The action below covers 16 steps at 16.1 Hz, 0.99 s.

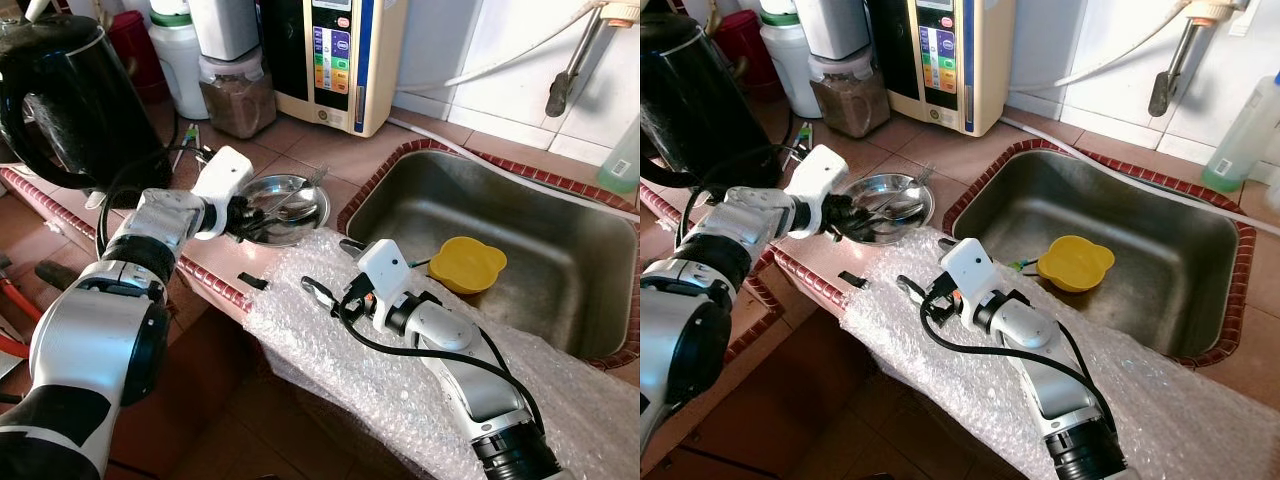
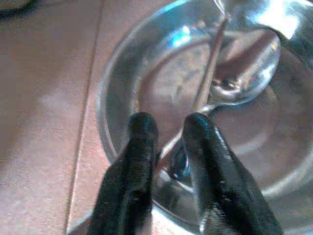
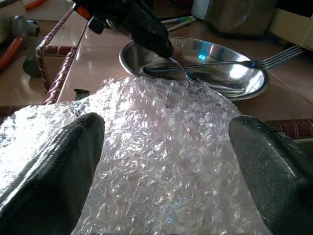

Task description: Kitchen organization

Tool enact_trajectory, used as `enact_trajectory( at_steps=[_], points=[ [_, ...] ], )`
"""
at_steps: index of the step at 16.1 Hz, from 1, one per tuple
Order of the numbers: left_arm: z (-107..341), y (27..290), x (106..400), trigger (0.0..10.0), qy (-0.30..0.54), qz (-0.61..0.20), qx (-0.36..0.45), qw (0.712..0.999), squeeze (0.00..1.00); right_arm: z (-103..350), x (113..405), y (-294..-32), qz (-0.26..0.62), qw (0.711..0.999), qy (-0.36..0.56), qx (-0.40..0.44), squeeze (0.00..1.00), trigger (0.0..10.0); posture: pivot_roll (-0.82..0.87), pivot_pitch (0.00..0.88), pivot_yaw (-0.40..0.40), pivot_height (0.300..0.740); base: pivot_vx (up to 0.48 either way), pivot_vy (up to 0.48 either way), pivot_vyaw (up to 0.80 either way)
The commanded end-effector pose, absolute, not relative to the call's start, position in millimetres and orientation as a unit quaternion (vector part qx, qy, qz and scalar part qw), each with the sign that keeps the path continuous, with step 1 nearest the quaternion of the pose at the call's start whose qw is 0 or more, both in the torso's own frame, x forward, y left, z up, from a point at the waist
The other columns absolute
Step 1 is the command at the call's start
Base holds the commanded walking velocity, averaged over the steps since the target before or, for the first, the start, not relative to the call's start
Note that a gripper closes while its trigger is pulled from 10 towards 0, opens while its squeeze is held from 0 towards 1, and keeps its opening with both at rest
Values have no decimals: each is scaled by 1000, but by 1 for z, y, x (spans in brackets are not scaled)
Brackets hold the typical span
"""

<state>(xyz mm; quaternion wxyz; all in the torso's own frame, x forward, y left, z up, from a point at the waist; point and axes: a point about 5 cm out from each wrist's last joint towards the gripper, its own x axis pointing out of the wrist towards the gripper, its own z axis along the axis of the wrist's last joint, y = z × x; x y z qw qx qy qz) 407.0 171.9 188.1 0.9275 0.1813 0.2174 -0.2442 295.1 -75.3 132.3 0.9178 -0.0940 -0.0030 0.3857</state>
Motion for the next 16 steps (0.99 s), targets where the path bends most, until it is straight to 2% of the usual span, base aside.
enact_trajectory(
  at_steps=[1, 5, 10, 12, 13, 16],
  points=[
    [196, 171, 410, 0, 211, -233, 170, 934, 0, 133, 297, -75, 383, 919, -4, -97, 0, 10000, -84, 67, 98, 740, 0, 0, 0],
    [209, 169, 415, 0, 168, -197, 147, 955, 0, 133, 298, -77, 377, 921, -4, -98, 0, 10000, -85, 62, 98, 740, 0, 0, 0],
    [224, 165, 419, 0, 115, -182, 133, 967, 0, 134, 301, -79, 366, 925, -8, -100, 0, 10000, -86, 52, 95, 740, 0, 0, 0],
    [234, 164, 422, 10000, 64, -142, 119, 981, 0, 134, 303, -82, 356, 929, -10, -99, 0, 10000, -86, 45, 93, 740, 0, 0, 0],
    [232, 161, 422, 10000, 59, -141, 109, 982, 1000, 135, 304, -82, 351, 931, -13, -98, 0, 10000, -87, 42, 92, 740, 0, 0, 0],
    [210, 148, 418, 10000, 87, -178, 109, 974, 1000, 137, 306, -83, 342, 934, -17, -99, 0, 10000, -87, 32, 86, 740, 0, 0, 0]
  ],
)
